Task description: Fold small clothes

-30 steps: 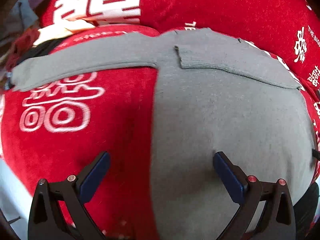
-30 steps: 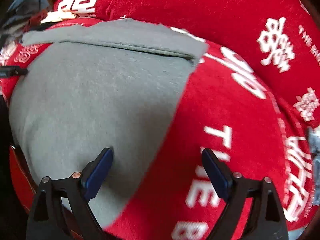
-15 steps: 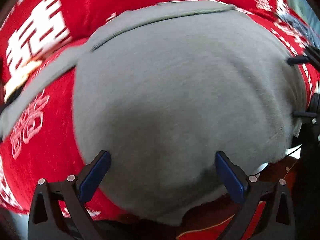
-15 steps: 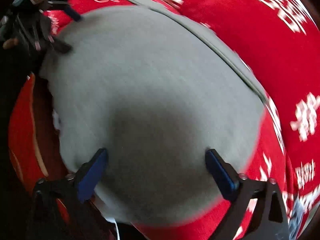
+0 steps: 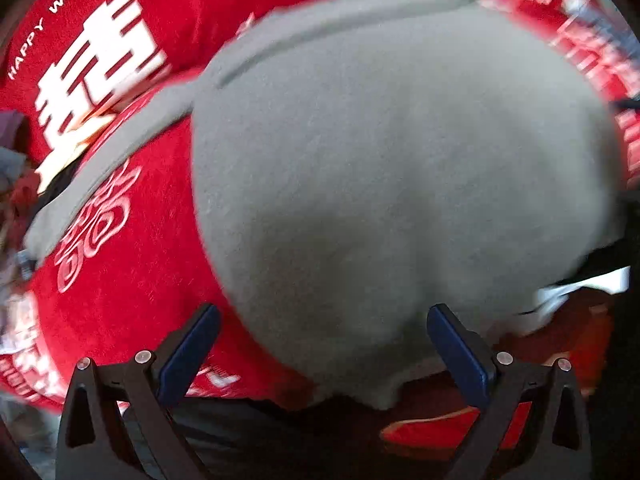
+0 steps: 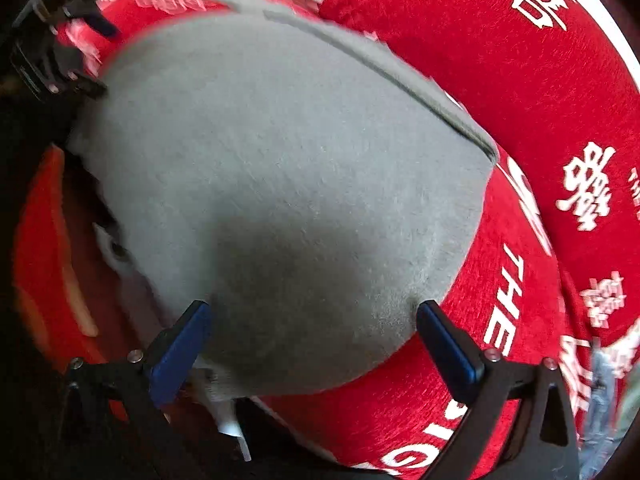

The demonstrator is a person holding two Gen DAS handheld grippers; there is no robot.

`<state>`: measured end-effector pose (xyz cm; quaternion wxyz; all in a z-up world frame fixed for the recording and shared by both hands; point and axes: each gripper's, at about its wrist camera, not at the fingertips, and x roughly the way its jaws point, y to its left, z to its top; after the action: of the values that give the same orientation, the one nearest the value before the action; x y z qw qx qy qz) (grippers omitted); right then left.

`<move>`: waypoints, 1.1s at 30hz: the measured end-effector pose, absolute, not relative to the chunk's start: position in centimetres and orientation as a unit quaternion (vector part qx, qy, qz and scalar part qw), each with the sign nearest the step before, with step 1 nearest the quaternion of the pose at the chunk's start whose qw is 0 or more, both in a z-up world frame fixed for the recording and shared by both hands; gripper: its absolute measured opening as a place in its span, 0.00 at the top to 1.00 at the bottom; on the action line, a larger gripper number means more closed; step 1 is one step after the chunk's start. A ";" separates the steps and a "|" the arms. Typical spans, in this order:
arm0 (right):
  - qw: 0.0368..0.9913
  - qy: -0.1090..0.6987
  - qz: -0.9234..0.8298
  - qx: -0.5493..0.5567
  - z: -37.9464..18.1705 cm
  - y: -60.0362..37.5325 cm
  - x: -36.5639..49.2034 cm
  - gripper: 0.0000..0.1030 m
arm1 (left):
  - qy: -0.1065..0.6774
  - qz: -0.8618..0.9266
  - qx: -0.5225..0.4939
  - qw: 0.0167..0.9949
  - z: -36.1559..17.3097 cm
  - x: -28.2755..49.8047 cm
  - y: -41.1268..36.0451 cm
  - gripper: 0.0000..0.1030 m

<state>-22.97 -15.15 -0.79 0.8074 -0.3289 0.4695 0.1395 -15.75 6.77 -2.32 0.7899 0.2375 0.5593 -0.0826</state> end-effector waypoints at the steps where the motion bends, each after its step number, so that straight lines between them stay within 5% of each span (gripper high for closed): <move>1: 0.799 0.473 0.133 -0.347 -1.9 -15.0 -23.1 0.01 | 0.584 -0.077 0.232 0.774 -3.3 -15.6 7.3 0.00; 14: 0.871 0.437 0.137 -0.176 4.6 -13.3 -17.3 0.01 | 0.529 -0.046 0.006 0.848 3.0 -10.1 9.4 0.00; 19: 0.845 0.509 0.116 -0.112 1.3 -10.2 -9.8 0.00 | 0.540 -0.035 -0.014 0.841 1.2 -4.7 6.0 0.00; 25: 0.870 0.488 0.061 0.035 4.8 -13.9 -4.8 0.00 | 0.525 -0.022 -0.050 0.849 3.3 -1.0 6.9 0.00; 33: 0.866 0.500 -0.004 0.026 4.5 -13.5 5.8 0.00 | 0.549 0.002 -0.079 0.832 1.6 8.9 6.1 0.00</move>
<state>5.83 -13.51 4.52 0.8658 0.0261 0.4997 -0.0040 8.86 6.11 1.60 0.8318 -0.0791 0.5494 0.0017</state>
